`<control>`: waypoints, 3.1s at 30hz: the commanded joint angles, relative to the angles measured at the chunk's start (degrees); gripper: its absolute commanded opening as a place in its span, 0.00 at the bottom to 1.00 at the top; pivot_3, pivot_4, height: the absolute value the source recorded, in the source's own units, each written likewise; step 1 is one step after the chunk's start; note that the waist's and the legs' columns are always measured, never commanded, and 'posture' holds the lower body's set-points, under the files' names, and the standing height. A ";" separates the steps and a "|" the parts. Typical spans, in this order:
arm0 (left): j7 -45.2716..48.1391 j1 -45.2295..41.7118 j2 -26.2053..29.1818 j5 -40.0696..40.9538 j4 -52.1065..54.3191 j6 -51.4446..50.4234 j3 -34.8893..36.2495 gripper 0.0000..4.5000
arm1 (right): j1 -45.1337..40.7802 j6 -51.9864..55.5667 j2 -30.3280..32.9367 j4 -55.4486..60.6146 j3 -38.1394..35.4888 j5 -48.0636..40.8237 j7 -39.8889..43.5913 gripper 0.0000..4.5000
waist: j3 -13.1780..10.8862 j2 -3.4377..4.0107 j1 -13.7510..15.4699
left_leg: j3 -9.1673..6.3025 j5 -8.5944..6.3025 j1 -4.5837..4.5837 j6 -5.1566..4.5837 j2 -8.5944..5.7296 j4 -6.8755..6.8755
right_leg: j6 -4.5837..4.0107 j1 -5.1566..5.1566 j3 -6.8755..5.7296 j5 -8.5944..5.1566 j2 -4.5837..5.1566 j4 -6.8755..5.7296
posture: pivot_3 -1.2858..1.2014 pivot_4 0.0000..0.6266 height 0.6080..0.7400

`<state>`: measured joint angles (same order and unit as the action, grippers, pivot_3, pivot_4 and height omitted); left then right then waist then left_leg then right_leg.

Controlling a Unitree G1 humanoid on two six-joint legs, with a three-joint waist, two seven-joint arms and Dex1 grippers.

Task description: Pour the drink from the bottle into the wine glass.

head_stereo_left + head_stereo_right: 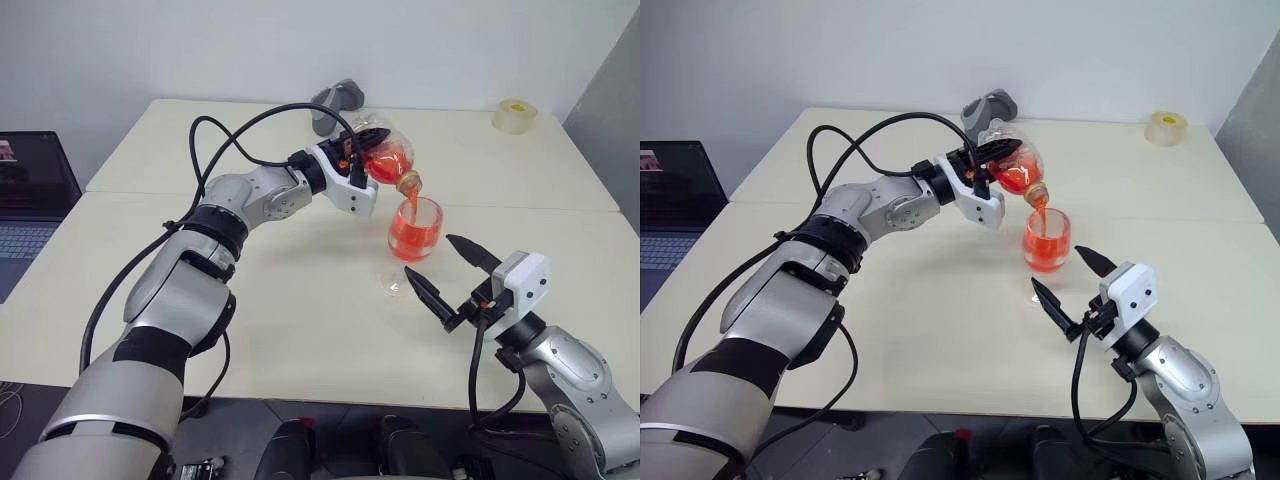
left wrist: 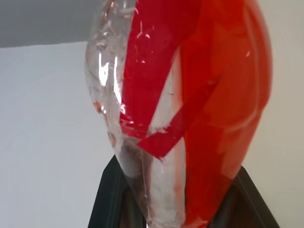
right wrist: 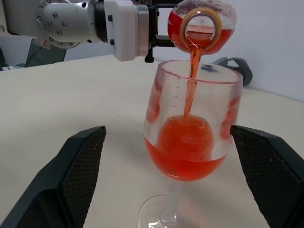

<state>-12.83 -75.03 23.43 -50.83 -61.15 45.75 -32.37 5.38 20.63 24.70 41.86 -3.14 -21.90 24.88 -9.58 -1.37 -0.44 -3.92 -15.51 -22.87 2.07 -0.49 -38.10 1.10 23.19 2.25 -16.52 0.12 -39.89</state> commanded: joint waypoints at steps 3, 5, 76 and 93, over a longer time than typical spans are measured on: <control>-0.52 -2.74 0.05 1.08 1.41 0.54 0.55 0.21 | -0.57 -0.41 0.10 1.68 -0.51 -0.52 -0.03 1.00 | 0.00 0.00 0.00 | 0.00 0.00 0.00 0.00 0.00 0.00 | 0.00 0.00 -0.01 0.00 0.00 0.00 | 0.52 0.24 1.00; -0.47 -2.70 0.05 1.06 1.47 0.58 0.52 0.21 | -0.50 -0.60 0.11 1.56 -0.57 -0.51 0.08 1.00 | 0.00 0.00 0.00 | 0.00 0.00 0.01 0.00 0.00 0.00 | 0.00 0.00 0.00 0.00 0.00 -0.01 | 0.52 0.24 1.00; 26.55 36.59 -5.36 59.15 19.73 -39.67 43.77 0.93 | -11.70 4.90 10.74 -1.41 5.56 -12.14 16.70 1.00 | 0.17 -0.11 -1.17 | -0.22 -0.02 -0.01 -0.03 0.07 -0.13 | -0.01 -0.03 0.03 0.00 0.05 -0.09 | 0.52 0.24 1.00; 23.03 67.77 -8.81 62.79 72.78 -61.69 43.13 1.00 | 3.45 -10.27 5.67 -14.50 -2.26 -1.09 12.81 1.00 | 0.34 -0.14 -0.64 | -0.19 -0.02 0.09 -0.02 0.08 -0.10 | -0.01 -0.15 0.12 0.00 0.11 -0.04 | 0.52 0.24 1.00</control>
<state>11.12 -7.07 14.73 12.36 7.48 -15.84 11.05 8.44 13.32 30.81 27.91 -3.10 -23.60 38.11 -9.24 -1.51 -1.08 -4.12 -15.53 -22.78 2.04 -0.41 -38.20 1.09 23.03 2.35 -16.52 0.23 -39.93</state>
